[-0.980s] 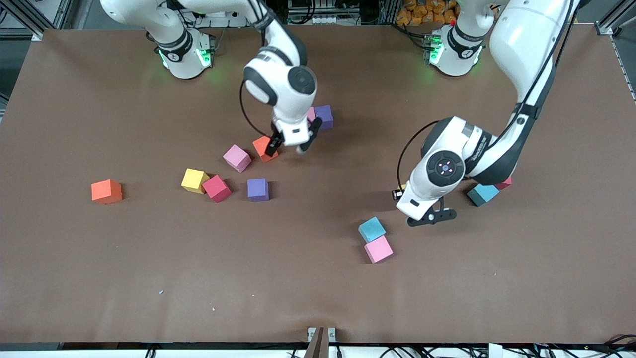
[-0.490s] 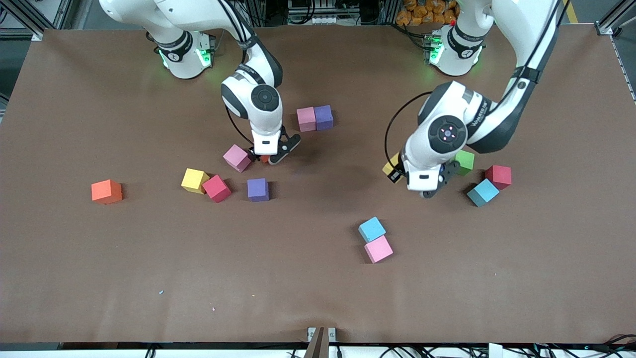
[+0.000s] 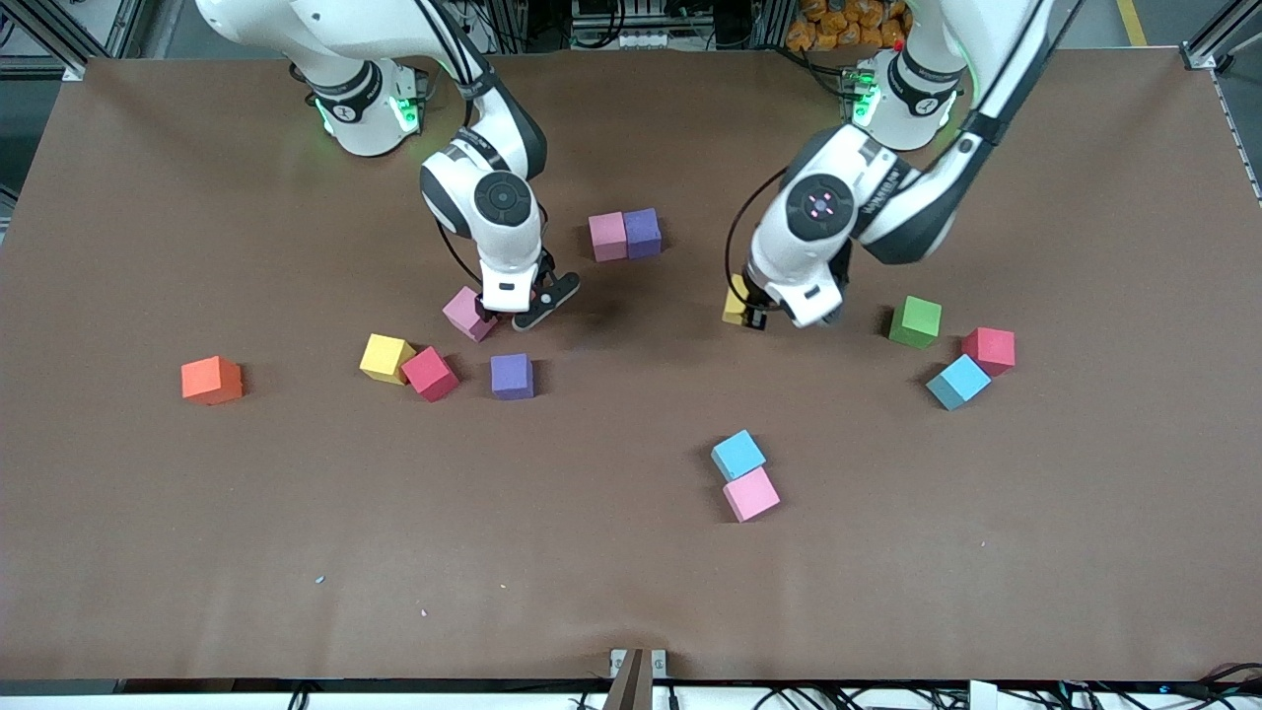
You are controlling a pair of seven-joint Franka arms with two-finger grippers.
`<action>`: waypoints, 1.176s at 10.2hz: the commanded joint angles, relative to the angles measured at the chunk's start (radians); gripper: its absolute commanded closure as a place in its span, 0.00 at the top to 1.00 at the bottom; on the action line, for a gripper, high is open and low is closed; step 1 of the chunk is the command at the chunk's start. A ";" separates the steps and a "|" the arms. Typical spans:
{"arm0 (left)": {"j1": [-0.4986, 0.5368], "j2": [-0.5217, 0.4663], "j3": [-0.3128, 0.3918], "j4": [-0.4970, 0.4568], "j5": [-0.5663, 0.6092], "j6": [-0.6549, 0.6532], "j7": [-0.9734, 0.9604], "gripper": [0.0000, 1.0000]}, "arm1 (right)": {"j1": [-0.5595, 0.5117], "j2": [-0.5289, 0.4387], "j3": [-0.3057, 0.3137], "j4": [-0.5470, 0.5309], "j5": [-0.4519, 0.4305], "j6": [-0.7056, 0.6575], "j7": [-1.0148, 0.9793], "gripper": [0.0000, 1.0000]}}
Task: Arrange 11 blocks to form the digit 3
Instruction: 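Grasp the orange cube with the right gripper while the left carries yellow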
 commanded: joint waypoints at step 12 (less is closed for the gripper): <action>-0.092 -0.071 -0.126 -0.290 -0.007 0.308 -0.621 0.00 | 0.074 0.019 0.019 0.127 0.215 -0.009 0.299 0.18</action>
